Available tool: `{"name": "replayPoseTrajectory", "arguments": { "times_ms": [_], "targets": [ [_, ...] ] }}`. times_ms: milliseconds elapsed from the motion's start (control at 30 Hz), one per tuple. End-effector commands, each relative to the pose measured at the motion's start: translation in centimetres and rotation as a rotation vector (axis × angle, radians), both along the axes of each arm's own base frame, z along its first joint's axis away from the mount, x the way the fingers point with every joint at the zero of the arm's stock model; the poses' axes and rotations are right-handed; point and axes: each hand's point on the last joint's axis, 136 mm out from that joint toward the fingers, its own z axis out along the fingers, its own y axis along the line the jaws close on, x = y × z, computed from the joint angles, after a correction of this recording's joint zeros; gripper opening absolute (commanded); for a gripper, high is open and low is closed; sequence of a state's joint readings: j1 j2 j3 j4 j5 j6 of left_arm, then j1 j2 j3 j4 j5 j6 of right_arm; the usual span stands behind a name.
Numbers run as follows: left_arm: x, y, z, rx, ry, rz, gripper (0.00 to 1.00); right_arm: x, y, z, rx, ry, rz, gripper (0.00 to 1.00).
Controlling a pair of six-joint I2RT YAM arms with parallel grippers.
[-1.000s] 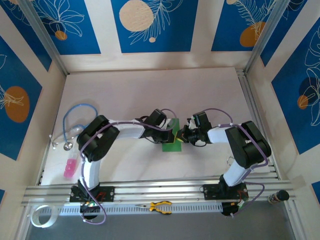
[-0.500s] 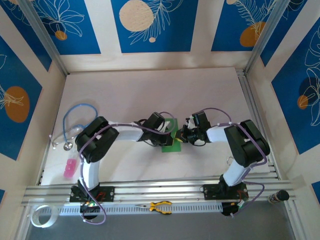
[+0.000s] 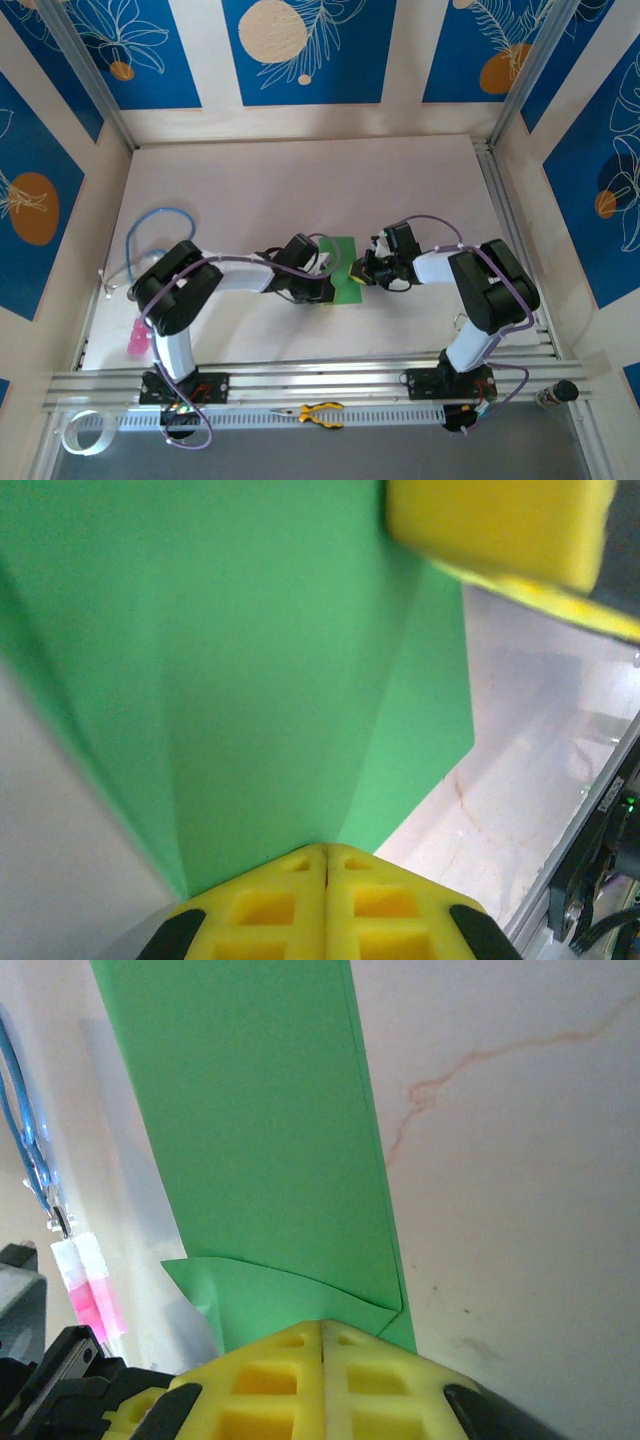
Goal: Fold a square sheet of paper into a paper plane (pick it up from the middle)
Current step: Fold the triangle a second time at the center of the table.
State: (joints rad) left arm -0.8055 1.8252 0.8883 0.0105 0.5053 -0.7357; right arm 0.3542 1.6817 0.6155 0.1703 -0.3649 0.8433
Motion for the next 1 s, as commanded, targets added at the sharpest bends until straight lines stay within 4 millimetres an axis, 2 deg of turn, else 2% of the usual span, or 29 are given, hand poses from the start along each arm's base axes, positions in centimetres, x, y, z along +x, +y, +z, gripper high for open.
{"name": "replayPoseTrajectory", "arguments": {
  "times_ms": [0,167,233,400,500,600,700,833,967],
  "targets": [
    [-3.2,2.9,-1.9,0.109,0.119,-0.003,0.05,-2.0,-2.4,-3.6,-0.153,0.105,-0.035,0.0],
    [-3.2,3.2,-1.1,0.113,0.102,0.001,0.04,-1.9,-2.3,-3.4,-0.145,0.1,-0.032,0.0],
    [-2.8,2.6,0.1,0.072,0.075,-0.002,0.04,-1.8,-2.2,-3.3,-0.142,0.099,-0.032,0.0],
    [-0.8,0.1,4.5,-0.113,0.006,0.008,0.04,-1.6,-2.0,-2.8,-0.131,0.087,-0.029,0.0],
    [1.0,-0.4,5.4,-0.169,-0.015,0.046,0.04,-1.5,-1.8,-2.6,-0.123,0.083,-0.026,0.0],
    [2.2,-0.4,4.6,-0.152,-0.012,0.065,0.03,-1.4,-1.6,-2.4,-0.117,0.081,-0.024,0.0],
    [2.6,-0.4,3.2,-0.106,0.003,0.06,0.01,-1.3,-1.4,-2.1,-0.109,0.077,-0.021,0.0],
    [2.1,-0.1,1.3,-0.065,0.036,0.048,0.0,-1.1,-1.1,-1.3,-0.094,0.059,-0.016,0.0],
    [1.2,1.6,-0.9,0.035,0.051,0.049,0.0,-0.6,-0.3,0.4,-0.057,0.008,0.013,0.0]
  ]
}}
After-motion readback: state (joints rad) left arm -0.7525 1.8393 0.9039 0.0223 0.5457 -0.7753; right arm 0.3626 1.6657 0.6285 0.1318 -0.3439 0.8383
